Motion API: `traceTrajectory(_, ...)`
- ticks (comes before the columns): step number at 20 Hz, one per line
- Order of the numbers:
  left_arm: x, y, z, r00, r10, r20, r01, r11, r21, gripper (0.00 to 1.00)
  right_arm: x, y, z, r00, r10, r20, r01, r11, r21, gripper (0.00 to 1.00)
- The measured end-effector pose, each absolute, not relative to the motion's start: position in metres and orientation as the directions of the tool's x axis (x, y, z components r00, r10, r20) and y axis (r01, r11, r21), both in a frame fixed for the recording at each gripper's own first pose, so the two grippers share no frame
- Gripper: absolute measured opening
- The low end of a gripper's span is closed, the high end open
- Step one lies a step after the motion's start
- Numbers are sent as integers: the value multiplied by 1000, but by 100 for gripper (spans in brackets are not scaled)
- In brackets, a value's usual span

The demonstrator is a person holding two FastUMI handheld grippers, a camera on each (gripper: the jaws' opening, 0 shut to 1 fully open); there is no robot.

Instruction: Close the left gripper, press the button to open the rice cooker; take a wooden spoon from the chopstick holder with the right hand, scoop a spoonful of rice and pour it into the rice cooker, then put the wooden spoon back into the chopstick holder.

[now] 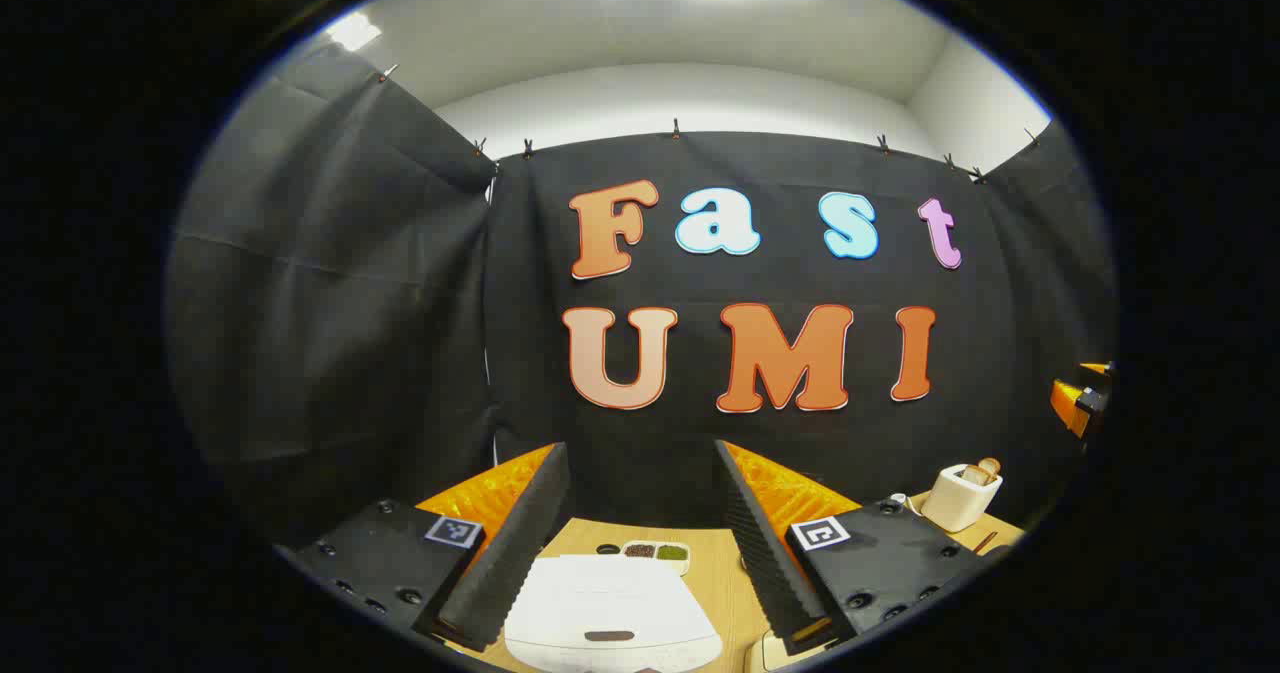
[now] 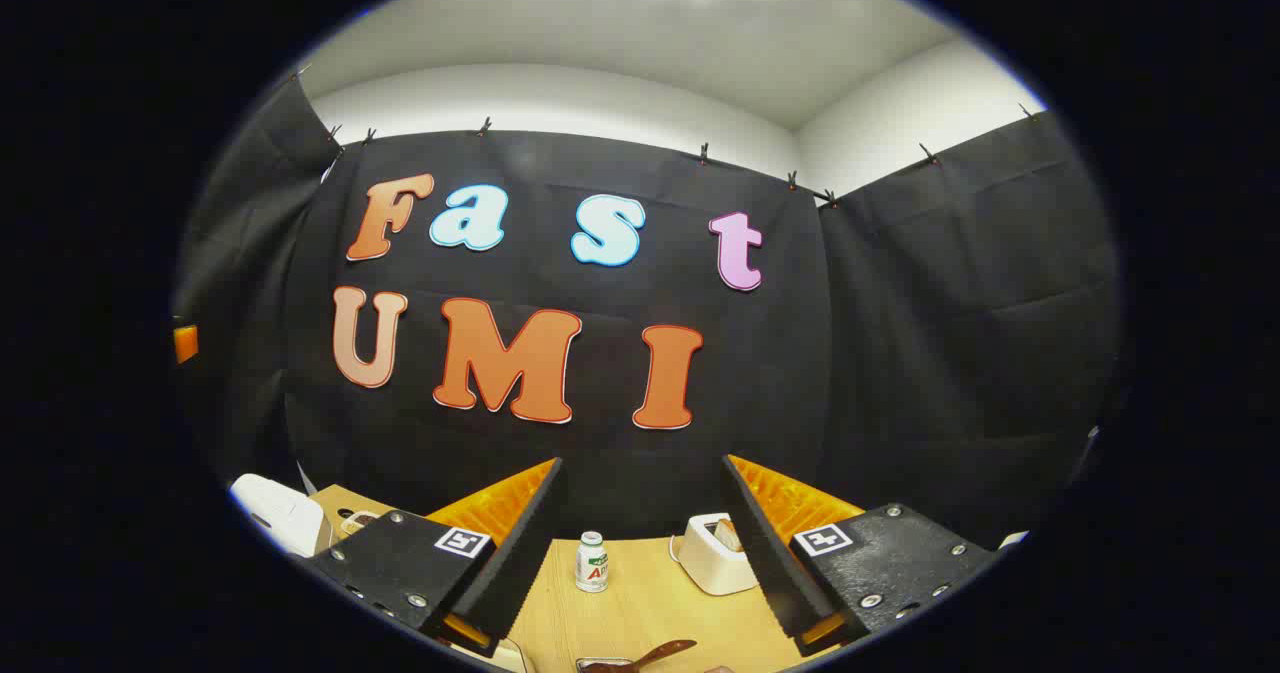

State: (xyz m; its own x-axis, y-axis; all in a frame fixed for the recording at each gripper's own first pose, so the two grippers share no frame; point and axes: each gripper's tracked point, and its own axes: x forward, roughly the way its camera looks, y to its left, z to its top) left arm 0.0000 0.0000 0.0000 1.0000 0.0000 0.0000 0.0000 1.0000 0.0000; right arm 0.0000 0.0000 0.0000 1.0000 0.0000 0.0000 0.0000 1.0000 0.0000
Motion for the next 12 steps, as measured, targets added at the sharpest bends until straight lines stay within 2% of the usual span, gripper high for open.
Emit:
traceTrajectory(2, -1, -16, 3, 1000, -1, -1, 1, 1000, 4, 96, 5, -10, 4, 1000, 10, 6, -10, 1000, 2, 95)
traceTrajectory(6, -4, -42, -1, 1000, 1, -27, -2, 1000, -26, 99, 15, -26, 3, 999, 40, 7, -40, 999, -11, 94)
traceTrajectory(11, -8, -46, -15, 996, 39, -76, -43, 998, -51, 96, 20, -37, -10, 997, 77, -11, -77, 997, -24, 94)
traceTrajectory(12, -10, -44, -17, 995, 47, -86, -52, 997, -50, 99, 19, -40, -12, 997, 80, -18, -81, 996, -24, 95)
